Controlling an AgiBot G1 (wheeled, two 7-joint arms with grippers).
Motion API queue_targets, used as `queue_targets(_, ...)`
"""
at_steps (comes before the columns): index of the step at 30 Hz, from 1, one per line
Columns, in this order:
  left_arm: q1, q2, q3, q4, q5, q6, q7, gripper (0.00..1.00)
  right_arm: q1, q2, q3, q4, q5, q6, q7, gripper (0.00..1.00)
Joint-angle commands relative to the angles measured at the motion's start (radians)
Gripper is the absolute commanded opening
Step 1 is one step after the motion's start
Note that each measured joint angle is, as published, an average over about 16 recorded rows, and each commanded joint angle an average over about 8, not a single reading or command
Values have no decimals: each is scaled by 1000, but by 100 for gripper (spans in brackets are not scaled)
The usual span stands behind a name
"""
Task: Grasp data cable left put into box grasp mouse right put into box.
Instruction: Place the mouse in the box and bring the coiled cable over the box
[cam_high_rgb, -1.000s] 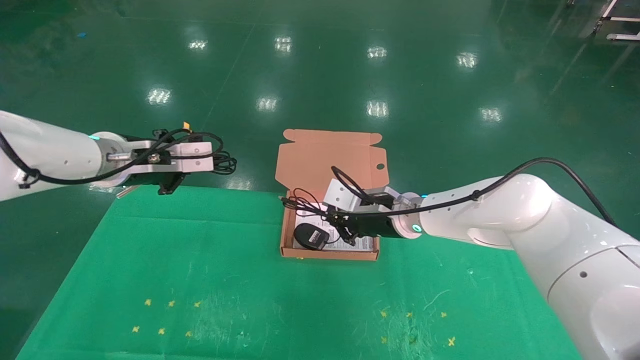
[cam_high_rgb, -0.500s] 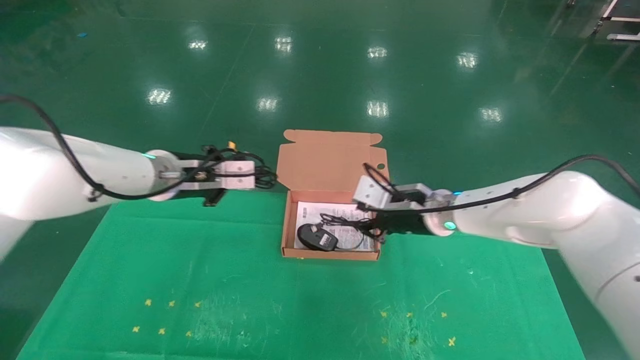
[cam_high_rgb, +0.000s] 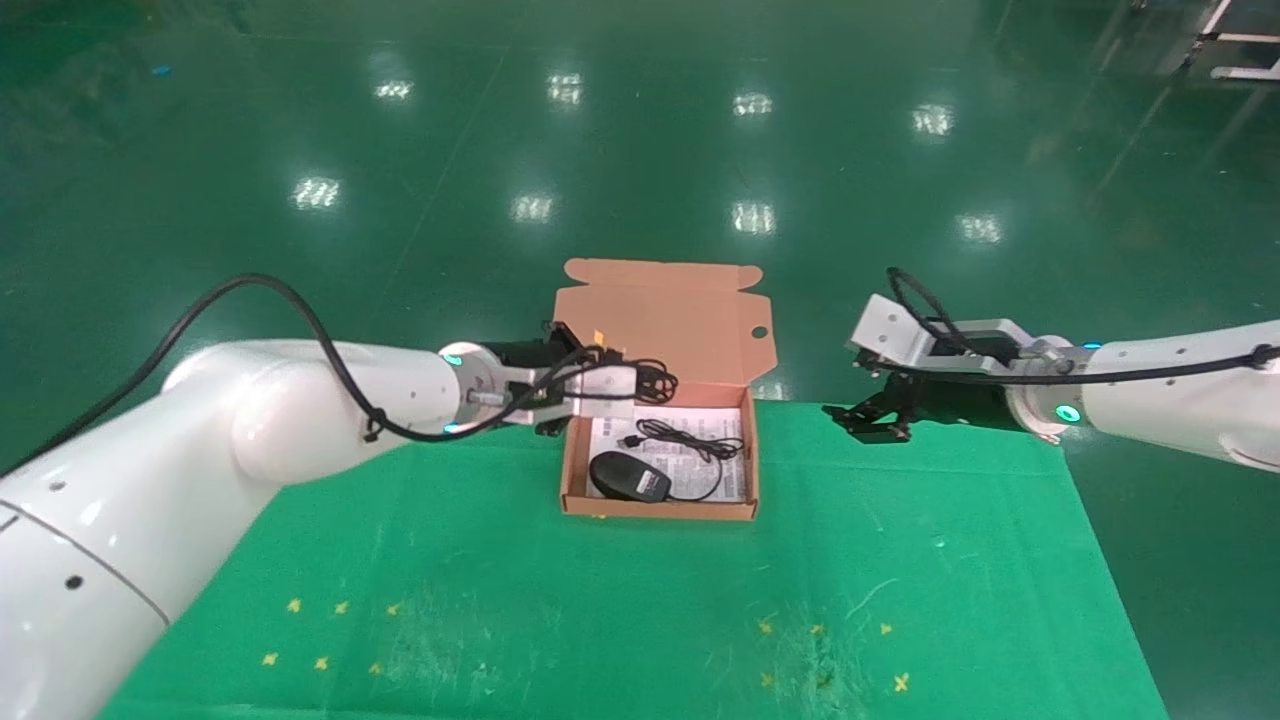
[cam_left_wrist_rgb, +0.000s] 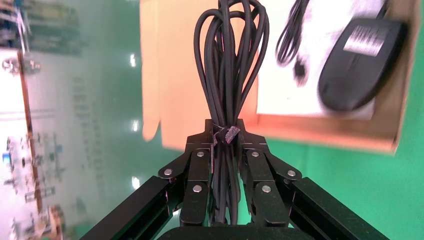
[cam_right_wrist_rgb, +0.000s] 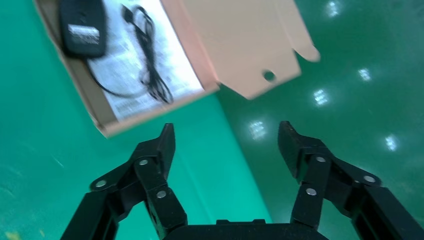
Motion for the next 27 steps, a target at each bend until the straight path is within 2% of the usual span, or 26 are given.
queue_targets(1, 8, 29, 10, 39, -43, -37, 60, 0, 1, 40, 2, 32, -4, -2, 17, 100)
queue_targets(6, 18, 36, 82, 49, -171, -84, 135, 0, -12, 118, 2, 129, -16, -5, 77, 100)
queue_targets(14, 15, 39, 188, 47, -302, -140, 183, 0, -36, 196, 1, 248, -37, 9, 156, 100)
queue_targets(22, 7, 41, 241, 51, -364, -169, 201, 100, -48, 223, -1, 299, -50, 17, 189, 100)
queue_targets(27, 5, 41, 241, 52, -364, -171, 201, 100, -49, 222, -2, 299, -52, 18, 188, 100)
